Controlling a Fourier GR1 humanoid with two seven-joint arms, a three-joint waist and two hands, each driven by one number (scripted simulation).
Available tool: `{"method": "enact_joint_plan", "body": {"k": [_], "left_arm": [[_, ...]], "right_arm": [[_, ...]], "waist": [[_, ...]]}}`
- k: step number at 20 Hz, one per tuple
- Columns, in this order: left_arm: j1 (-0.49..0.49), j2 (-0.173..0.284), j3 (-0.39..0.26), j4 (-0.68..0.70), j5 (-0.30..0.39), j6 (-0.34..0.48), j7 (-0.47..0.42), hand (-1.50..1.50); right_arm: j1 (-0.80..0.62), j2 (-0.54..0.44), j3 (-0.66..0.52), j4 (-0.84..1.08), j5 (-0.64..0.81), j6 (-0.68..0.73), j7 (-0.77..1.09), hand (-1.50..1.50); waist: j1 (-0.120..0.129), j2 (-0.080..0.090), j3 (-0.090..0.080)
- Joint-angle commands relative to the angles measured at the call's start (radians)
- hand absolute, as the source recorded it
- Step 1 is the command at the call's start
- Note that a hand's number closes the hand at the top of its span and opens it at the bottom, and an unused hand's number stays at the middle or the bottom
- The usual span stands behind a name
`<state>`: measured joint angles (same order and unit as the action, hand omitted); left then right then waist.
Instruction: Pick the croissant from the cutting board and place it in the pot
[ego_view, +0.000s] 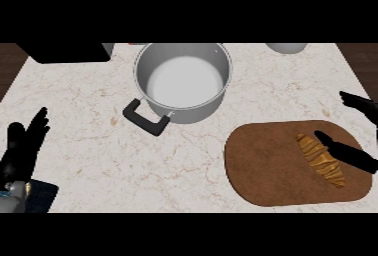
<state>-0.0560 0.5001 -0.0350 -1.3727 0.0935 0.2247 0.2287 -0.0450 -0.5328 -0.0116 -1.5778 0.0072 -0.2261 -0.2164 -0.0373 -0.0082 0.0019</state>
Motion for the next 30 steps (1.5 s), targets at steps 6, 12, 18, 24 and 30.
{"method": "enact_joint_plan", "body": {"k": [6,12,18,24,30], "left_arm": [[-0.032,-0.027,-0.029,-0.037,-0.059,0.035,0.124,0.0],[0.009,-0.023,-0.031,-0.064,-0.065,0.026,0.117,0.0],[-0.011,-0.03,-0.015,-0.02,-0.068,0.02,0.096,0.0],[-0.05,-0.014,0.003,-0.04,-0.08,-0.012,0.127,0.0],[-0.028,-0.034,0.018,-0.114,-0.102,-0.028,0.205,0.0]], "right_arm": [[0.23,-0.123,-0.003,-0.256,0.199,-0.025,0.135,-1.5],[0.292,-0.302,-0.019,-0.437,0.328,0.104,0.476,-1.5],[0.381,-0.408,0.051,-0.58,0.312,0.336,0.701,-1.5],[0.205,-0.407,0.085,-0.597,0.189,0.529,0.933,-1.5],[0.181,-0.339,0.014,-0.529,0.198,0.618,0.944,-1.5]], "waist": [[0.026,0.005,-0.004],[0.033,0.005,-0.006],[0.025,0.007,-0.006],[0.046,0.01,-0.003],[0.039,0.008,-0.002]]}}
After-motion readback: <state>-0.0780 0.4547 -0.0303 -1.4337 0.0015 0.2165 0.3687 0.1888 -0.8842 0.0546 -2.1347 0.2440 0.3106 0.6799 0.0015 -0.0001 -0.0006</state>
